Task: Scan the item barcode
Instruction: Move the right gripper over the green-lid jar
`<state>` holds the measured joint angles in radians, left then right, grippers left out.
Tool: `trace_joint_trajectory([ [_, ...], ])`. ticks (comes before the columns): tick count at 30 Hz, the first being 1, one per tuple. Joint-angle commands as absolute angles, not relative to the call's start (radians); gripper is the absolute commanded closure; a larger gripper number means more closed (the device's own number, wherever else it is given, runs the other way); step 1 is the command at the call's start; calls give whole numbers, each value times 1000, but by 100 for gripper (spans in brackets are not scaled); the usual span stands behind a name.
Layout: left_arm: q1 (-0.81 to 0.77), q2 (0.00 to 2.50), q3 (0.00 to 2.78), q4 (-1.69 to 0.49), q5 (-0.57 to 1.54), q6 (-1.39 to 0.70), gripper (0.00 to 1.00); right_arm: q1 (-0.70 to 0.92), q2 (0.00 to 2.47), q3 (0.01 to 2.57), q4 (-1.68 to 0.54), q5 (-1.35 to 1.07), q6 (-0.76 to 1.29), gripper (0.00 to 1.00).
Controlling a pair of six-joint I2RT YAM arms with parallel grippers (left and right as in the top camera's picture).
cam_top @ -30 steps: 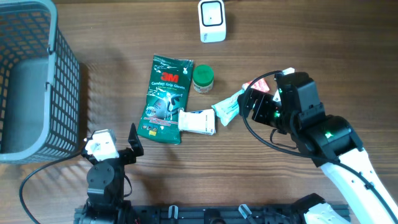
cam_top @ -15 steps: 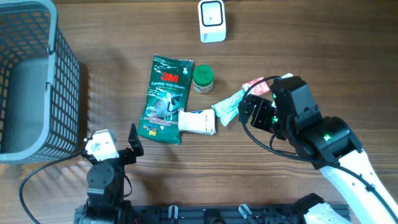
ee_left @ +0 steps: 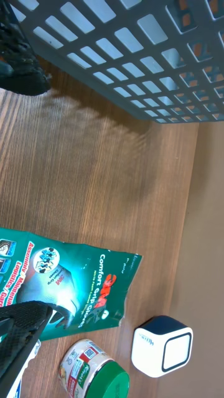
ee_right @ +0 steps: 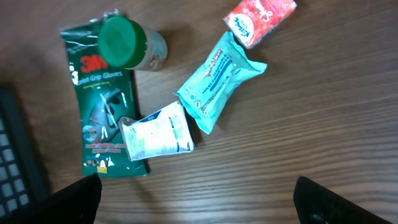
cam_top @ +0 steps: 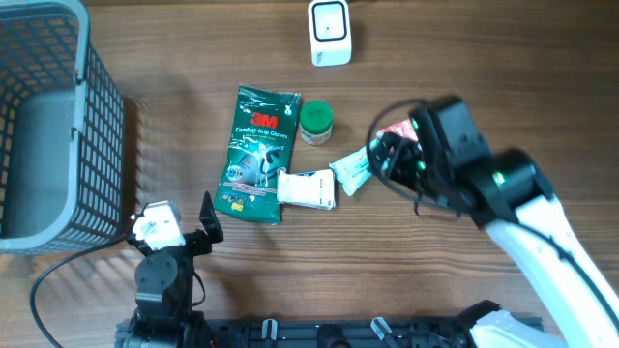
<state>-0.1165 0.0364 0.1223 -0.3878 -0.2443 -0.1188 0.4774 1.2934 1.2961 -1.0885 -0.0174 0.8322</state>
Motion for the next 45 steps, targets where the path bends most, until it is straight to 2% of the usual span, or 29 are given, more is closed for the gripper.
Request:
trace_joint_trajectory([
  [1, -120, 36, 117, -384, -236, -136, 0, 483, 1469, 1459, -1129, 0, 807, 0],
  [6, -120, 36, 117, -384, -236, -136, 0, 483, 1690, 1645, -1140, -23, 788, 1],
  [12, -120, 36, 117, -384, -236, -136, 0, 483, 1767, 1663, -1024, -80, 677, 0],
  [17, -120, 36, 117, -384, -236, -136, 0, 469, 1842, 1697, -992, -76, 787, 1],
  [27, -120, 36, 117, -384, -236, -136, 0, 468, 2104, 2008, -1048, -130, 804, 1],
  [45, -120, 36, 117, -384, -236, -136, 0, 497, 2305, 2017, -946, -182, 883, 1],
])
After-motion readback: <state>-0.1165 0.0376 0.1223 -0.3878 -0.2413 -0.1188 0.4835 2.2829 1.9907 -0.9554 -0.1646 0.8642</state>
